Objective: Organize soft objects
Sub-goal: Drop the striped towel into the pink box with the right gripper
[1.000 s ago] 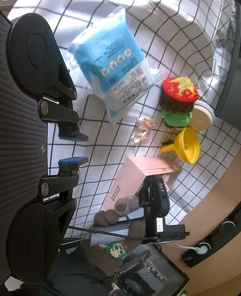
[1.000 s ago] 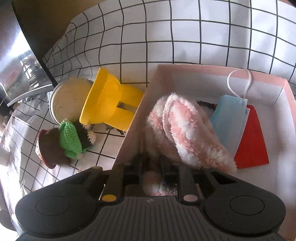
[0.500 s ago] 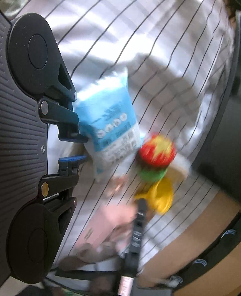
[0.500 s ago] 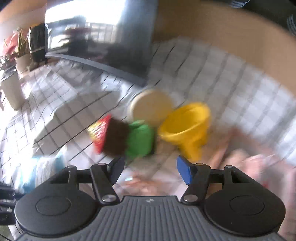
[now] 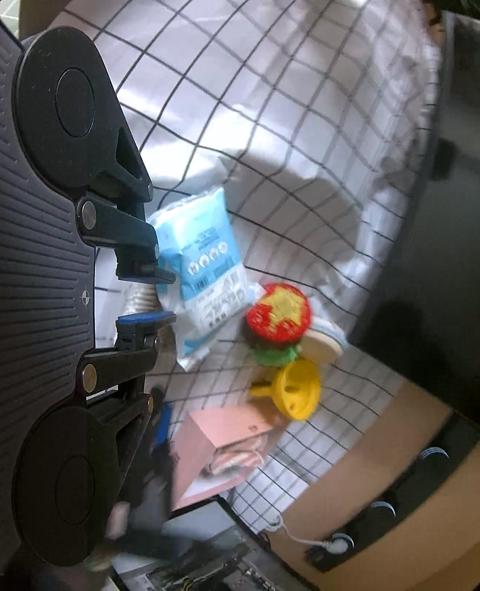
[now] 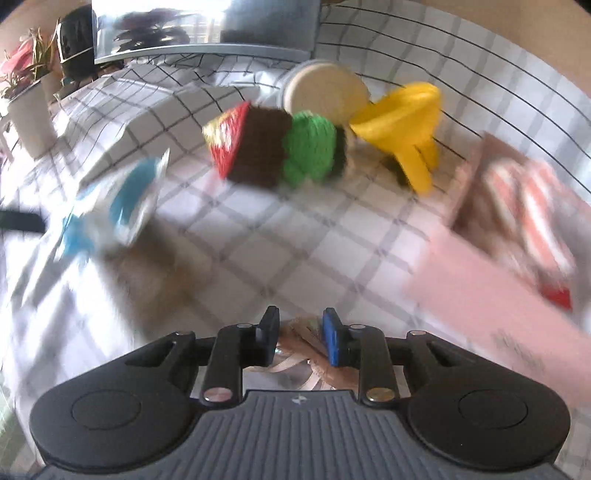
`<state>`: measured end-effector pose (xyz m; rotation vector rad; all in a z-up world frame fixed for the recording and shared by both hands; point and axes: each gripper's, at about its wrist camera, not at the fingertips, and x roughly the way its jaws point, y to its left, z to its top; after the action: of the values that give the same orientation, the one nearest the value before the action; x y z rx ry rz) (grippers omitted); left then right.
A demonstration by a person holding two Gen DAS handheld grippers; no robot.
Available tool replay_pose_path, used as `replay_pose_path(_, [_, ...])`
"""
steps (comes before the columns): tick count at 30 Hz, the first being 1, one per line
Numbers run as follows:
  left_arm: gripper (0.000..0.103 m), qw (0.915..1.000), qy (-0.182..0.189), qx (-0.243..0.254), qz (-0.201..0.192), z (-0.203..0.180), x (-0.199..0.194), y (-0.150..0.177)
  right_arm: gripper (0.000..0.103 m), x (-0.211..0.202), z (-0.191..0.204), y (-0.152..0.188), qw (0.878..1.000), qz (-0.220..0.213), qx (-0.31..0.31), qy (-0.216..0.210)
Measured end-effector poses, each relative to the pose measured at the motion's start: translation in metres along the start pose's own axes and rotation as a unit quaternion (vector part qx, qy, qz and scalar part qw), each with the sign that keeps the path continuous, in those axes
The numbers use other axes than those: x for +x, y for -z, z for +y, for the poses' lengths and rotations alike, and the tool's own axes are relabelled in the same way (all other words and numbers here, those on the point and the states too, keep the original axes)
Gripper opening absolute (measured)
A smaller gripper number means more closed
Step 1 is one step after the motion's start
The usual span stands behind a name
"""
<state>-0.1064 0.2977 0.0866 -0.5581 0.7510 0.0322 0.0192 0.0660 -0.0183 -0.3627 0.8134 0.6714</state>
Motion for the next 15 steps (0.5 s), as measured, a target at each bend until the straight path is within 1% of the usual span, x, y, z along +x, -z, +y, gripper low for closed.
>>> replay_pose_path(2, [0.017, 0.9997, -0.004, -0.009, 0.020, 0.005, 0.013, -0.005, 0.025, -0.017, -0.006, 0.022, 1.000, -0.002, 0.003, 0.023])
replay_pose_path(4, [0.017, 0.9992, -0.026, -0.021, 0.021, 0.008, 0.027, -0.009, 0.027, -0.030, -0.014, 0.040, 0.999, -0.002, 0.007, 0.051])
replay_pose_path(5, [0.017, 0.9988, -0.032, -0.029, 0.020, 0.010, 0.034, -0.012, 0.032, -0.039, -0.018, 0.049, 0.998, -0.003, 0.007, 0.062])
replay_pose_path(6, [0.017, 0.9983, -0.038, -0.041, 0.018, 0.011, 0.041, -0.015, 0.042, -0.048, -0.021, 0.058, 0.997, -0.008, 0.005, 0.073])
replay_pose_path(7, [0.017, 0.9977, -0.043, -0.050, 0.014, 0.013, 0.046, -0.018, 0.048, -0.057, -0.023, 0.066, 0.997, -0.014, 0.005, 0.079])
replay_pose_path(8, [0.018, 0.9968, -0.052, -0.060, 0.011, 0.014, 0.052, -0.021, 0.061, -0.067, -0.025, 0.073, 0.996, -0.025, 0.005, 0.085])
replay_pose_path(9, [0.017, 0.9955, -0.063, -0.069, 0.011, 0.014, 0.058, -0.023, 0.068, -0.075, -0.026, 0.079, 0.995, -0.037, 0.007, 0.090])
replay_pose_path(10, [0.017, 0.9946, -0.068, -0.077, 0.013, 0.014, 0.063, -0.023, 0.070, -0.083, -0.028, 0.086, 0.994, -0.048, 0.009, 0.099])
replay_pose_path(11, [0.018, 0.9942, -0.064, -0.084, 0.019, 0.013, 0.067, -0.022, 0.070, -0.090, -0.030, 0.094, 0.992, -0.056, 0.014, 0.109])
replay_pose_path(12, [0.022, 0.9940, -0.049, -0.093, 0.030, 0.011, 0.071, -0.019, 0.071, -0.096, -0.033, 0.102, 0.991, -0.059, 0.024, 0.119])
replay_pose_path(13, [0.025, 0.9937, -0.031, -0.100, 0.041, 0.006, 0.074, -0.016, 0.071, -0.099, -0.038, 0.109, 0.990, -0.058, 0.034, 0.123])
replay_pose_path(14, [0.027, 0.9940, -0.015, -0.099, 0.045, -0.001, 0.075, -0.011, 0.071, -0.102, -0.044, 0.116, 0.990, -0.055, 0.050, 0.122])
replay_pose_path(15, [0.027, 0.9945, -0.002, -0.089, 0.055, -0.010, 0.077, -0.006, 0.071, -0.103, -0.049, 0.121, 0.989, -0.051, 0.065, 0.121])
